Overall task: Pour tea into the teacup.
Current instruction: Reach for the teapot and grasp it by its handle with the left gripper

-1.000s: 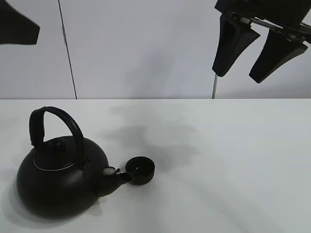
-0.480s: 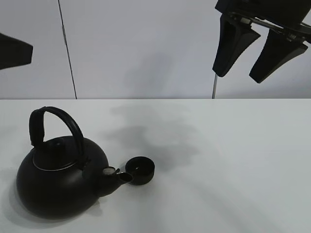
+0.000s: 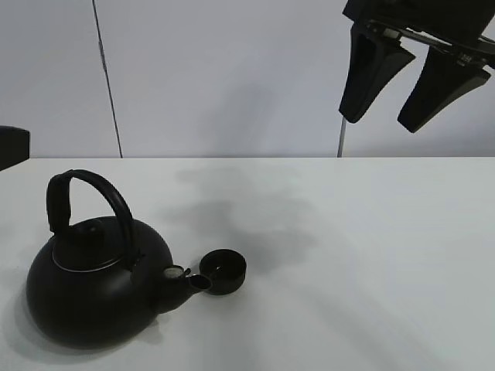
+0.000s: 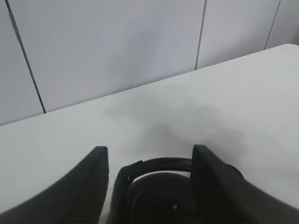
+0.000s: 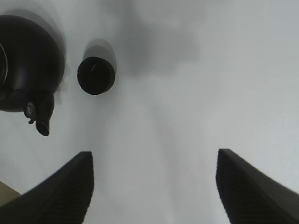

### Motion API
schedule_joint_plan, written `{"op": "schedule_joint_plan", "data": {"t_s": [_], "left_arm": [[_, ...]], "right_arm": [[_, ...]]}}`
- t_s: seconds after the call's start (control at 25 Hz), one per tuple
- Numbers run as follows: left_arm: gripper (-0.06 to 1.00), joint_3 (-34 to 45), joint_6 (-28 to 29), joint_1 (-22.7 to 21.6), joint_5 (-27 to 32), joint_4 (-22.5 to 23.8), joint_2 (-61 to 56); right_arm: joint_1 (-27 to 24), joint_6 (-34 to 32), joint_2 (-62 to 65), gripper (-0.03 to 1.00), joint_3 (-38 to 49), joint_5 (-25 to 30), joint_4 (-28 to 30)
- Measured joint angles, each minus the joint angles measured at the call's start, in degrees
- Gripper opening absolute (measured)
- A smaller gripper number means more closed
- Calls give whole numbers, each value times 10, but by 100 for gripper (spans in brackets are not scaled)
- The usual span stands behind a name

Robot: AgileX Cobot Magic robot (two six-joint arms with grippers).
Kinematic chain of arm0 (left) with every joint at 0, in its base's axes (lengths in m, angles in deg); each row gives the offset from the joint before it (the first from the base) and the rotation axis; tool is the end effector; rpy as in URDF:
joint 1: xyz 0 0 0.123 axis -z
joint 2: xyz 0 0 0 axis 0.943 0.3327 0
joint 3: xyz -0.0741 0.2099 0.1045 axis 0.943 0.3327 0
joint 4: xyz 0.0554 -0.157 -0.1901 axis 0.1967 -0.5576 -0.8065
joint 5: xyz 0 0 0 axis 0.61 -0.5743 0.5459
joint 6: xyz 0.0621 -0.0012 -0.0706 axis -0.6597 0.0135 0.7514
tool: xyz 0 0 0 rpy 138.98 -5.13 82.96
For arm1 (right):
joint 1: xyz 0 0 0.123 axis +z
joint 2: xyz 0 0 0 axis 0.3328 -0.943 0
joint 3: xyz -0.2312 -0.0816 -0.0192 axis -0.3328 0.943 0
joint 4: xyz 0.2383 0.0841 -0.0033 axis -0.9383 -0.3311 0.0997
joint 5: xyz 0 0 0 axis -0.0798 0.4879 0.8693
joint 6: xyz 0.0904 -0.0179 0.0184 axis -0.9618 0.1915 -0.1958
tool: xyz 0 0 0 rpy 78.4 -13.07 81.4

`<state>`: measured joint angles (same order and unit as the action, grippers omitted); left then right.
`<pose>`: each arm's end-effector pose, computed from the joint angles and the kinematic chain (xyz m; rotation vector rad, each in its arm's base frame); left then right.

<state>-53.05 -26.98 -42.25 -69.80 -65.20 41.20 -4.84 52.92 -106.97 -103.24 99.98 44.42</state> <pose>0.1704 -0.0937 0.1734 0.4993 1.7603 -0.3343 0.3140 0.1068 0.2563 -0.5357 2.8001 0.4059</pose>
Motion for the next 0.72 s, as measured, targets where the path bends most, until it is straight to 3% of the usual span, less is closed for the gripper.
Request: {"op": "schedule_joint_plan", "data": {"t_s": [0.52, 0.72], "left_arm": [[38, 24, -55, 0, -1, -1, 19], [38, 24, -55, 0, -68, -1, 105]], "right_arm": [[0, 0, 0, 51, 0, 3, 1], [0, 0, 0, 51, 0, 11, 1]]}}
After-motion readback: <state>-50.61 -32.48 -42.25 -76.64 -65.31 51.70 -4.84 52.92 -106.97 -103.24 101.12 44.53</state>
